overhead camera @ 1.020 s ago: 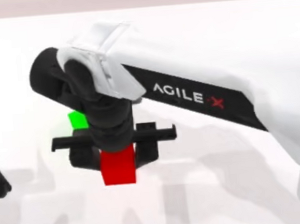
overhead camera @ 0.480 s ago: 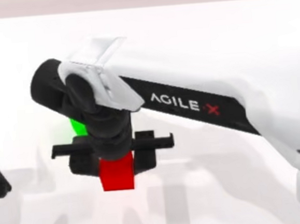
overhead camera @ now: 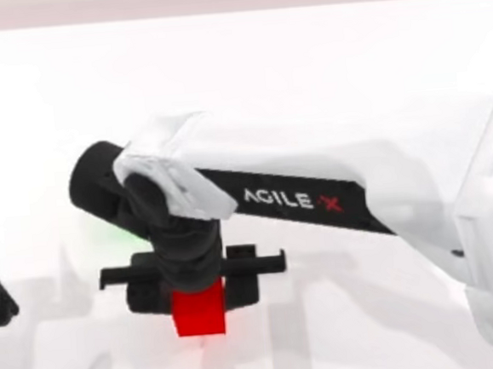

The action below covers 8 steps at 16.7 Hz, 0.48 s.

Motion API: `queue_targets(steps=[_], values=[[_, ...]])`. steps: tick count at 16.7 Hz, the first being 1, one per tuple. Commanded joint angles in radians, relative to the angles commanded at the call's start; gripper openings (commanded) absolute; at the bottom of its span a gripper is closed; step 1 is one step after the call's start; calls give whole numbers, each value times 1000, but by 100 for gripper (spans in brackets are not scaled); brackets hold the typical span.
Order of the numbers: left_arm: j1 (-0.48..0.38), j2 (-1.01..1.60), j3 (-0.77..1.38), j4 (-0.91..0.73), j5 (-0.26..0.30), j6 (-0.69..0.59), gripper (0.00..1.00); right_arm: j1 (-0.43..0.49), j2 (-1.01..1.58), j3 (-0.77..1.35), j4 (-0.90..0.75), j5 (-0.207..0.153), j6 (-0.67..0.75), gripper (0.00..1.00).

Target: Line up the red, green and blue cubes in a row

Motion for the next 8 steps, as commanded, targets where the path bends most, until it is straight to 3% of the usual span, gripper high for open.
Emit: queue_targets(steps=[1, 8], values=[[0, 0, 0, 0, 0, 0, 100, 0, 0, 0, 0, 0, 0, 0], [0, 0, 0, 0, 0, 0, 100, 0, 0, 0, 0, 0, 0, 53]])
